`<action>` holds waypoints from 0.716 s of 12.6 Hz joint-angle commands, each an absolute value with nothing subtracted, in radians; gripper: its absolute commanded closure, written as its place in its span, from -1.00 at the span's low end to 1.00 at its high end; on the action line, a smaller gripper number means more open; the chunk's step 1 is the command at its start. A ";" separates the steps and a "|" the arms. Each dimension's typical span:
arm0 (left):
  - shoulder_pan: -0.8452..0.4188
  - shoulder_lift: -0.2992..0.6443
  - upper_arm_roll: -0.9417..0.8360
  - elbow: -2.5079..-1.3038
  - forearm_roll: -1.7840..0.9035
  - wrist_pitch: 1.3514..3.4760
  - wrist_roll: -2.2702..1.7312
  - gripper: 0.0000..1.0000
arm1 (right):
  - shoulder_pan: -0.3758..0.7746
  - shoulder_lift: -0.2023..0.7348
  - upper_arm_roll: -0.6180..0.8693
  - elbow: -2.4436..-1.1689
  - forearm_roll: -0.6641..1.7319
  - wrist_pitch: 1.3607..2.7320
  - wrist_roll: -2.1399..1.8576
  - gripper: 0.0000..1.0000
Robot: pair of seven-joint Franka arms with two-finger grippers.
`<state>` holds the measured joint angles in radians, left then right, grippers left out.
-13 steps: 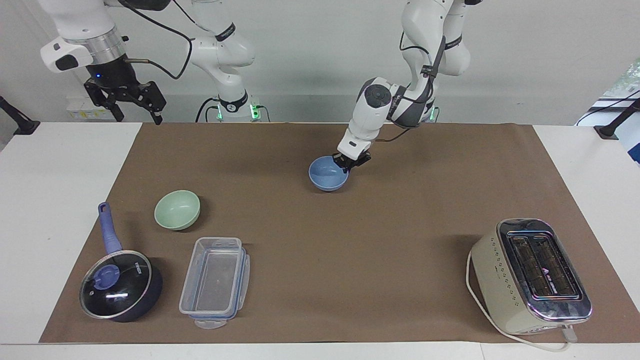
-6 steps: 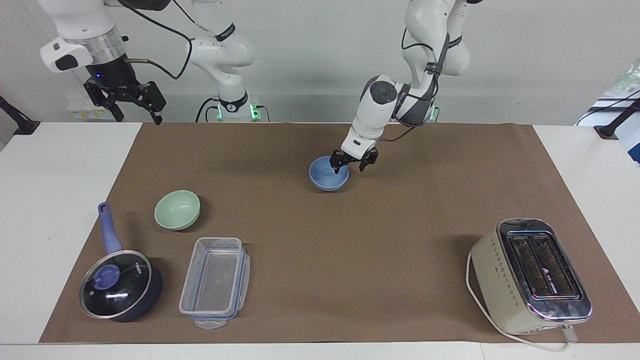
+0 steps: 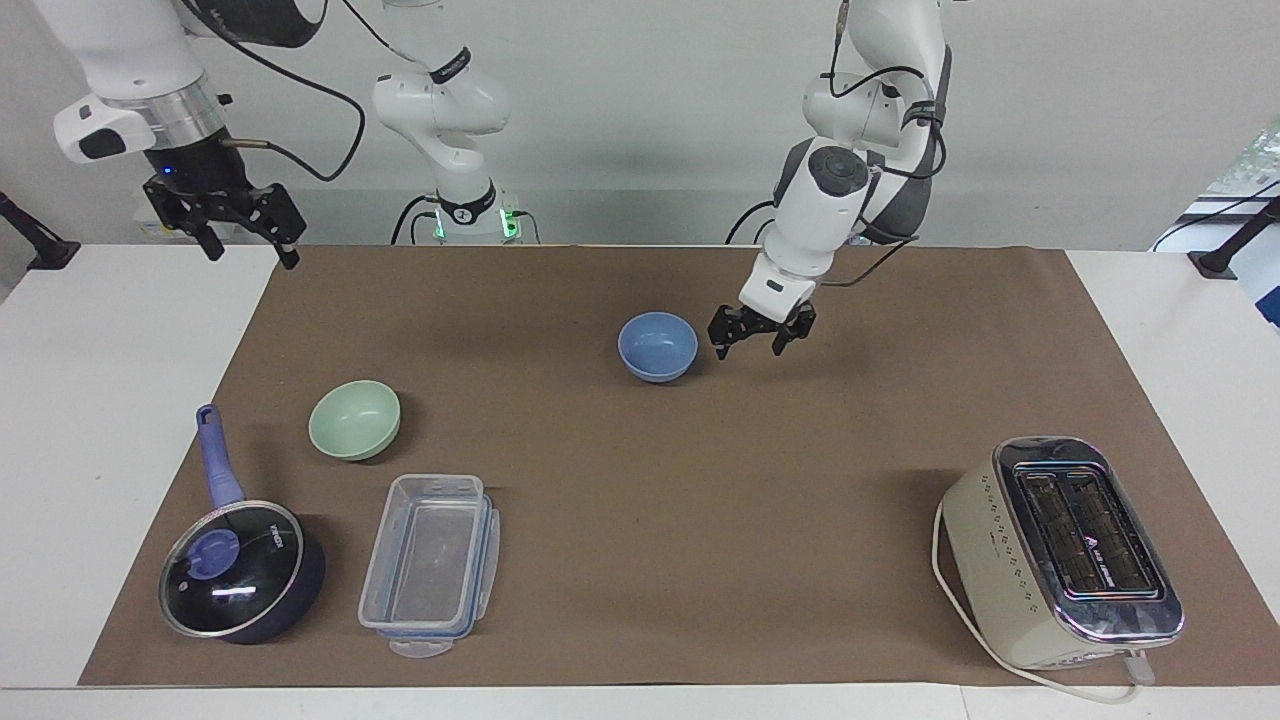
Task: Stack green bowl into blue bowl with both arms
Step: 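Release the blue bowl and withdraw the left gripper to rest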
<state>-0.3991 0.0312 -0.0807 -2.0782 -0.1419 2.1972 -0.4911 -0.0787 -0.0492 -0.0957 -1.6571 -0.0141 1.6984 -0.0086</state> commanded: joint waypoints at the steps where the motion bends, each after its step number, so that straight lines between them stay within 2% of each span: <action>1: -0.304 -0.015 -0.087 -2.051 -0.123 2.102 -0.347 -1.00 | -0.113 0.017 -0.091 -1.677 0.009 1.788 -0.037 -1.00; 6: -0.141 -0.074 -0.087 -1.978 -0.098 1.912 -0.111 -1.00 | -0.132 0.181 -0.091 -1.681 0.035 1.974 -0.069 -1.00; 9: -0.063 -0.077 -0.087 -1.858 -0.092 1.740 0.018 -1.00 | -0.140 0.195 -0.091 -1.756 0.035 2.063 -0.086 -1.00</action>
<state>-0.1074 -0.0754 -0.0760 -1.9272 -0.1126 1.8318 -0.0358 -0.1238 0.2101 -0.0978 -1.7027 0.0113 2.0183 -0.0502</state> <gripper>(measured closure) 0.000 0.000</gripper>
